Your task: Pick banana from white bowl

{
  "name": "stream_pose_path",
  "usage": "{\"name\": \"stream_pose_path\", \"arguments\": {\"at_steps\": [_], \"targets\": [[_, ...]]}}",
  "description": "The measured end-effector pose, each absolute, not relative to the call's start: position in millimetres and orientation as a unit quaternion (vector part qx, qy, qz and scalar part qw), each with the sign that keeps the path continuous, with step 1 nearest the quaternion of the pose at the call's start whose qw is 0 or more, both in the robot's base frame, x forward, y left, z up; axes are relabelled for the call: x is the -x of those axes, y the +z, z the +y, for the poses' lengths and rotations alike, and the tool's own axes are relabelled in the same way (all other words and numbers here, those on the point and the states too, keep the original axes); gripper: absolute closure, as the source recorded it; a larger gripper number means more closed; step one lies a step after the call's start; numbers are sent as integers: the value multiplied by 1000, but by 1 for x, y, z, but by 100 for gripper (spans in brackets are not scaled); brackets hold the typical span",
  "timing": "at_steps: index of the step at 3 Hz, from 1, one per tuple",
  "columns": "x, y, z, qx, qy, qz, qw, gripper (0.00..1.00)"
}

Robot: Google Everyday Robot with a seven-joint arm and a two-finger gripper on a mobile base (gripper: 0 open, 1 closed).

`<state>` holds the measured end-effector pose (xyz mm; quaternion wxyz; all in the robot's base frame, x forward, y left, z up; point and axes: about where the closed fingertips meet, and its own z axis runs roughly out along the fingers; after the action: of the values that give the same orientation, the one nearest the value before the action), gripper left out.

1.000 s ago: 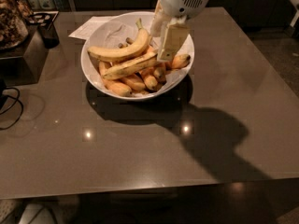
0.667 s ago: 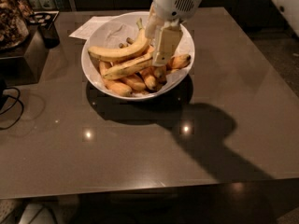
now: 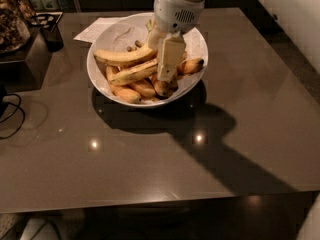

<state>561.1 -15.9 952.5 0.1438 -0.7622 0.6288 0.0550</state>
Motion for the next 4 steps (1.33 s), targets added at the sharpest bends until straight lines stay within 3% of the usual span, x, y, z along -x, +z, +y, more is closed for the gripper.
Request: {"name": "stream_pose_path", "arguments": {"at_steps": [2, 4], "targets": [[-564, 929, -14, 757, 71, 637, 124, 41], [-564, 916, -15, 755, 70, 642, 111, 82]]}}
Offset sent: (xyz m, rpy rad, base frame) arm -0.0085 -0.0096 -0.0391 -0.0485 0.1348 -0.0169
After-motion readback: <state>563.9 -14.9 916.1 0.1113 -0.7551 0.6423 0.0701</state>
